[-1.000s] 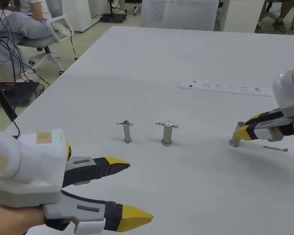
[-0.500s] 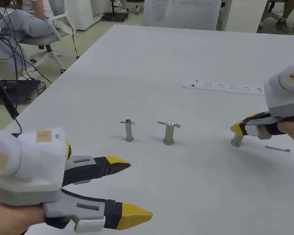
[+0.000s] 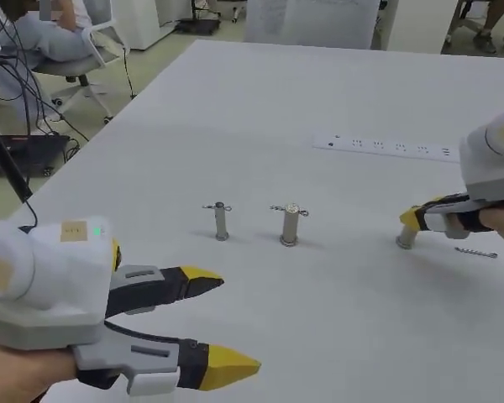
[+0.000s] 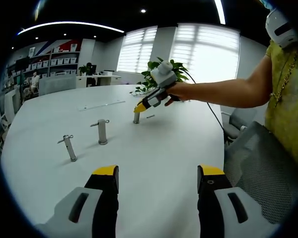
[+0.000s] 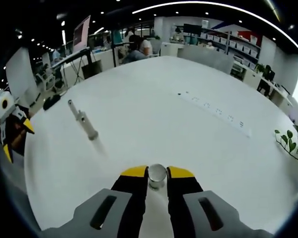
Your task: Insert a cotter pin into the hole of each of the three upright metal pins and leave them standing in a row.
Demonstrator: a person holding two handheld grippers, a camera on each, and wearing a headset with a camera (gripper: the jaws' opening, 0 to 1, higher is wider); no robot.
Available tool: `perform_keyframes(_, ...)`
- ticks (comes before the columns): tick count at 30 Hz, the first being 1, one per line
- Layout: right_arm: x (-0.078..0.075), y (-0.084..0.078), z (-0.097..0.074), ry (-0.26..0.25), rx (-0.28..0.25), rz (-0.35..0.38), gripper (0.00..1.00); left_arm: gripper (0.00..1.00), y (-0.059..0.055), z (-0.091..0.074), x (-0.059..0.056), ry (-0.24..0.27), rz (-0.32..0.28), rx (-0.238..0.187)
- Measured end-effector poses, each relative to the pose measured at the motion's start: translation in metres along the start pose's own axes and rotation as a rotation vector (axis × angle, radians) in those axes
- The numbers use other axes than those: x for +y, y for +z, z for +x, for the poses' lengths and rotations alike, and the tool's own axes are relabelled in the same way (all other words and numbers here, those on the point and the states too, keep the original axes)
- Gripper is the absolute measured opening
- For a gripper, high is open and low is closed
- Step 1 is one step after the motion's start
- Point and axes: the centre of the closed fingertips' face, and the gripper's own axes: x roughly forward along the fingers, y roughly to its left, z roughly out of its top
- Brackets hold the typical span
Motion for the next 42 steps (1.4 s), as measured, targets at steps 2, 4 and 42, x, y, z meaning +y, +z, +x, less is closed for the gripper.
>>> perform_keyframes(2, 0.0, 0.0, -0.001, -0.003, -0.002, -0.007, 0.16, 0.63, 0.0, 0.0, -0.001, -0.002, 0.0, 0.0)
perform_keyframes(4, 0.0, 0.0, -0.002, -0.003, -0.003, -0.007, 0.16, 0.63, 0.0, 0.0, -0.002, -0.004, 0.001, 0.002)
perform_keyframes(42, 0.056, -0.008, -0.029, 0.206, 0.032, -0.22, 0.11, 0.6, 0.002, 0.005, -0.006, -0.032, 0.017, 0.019)
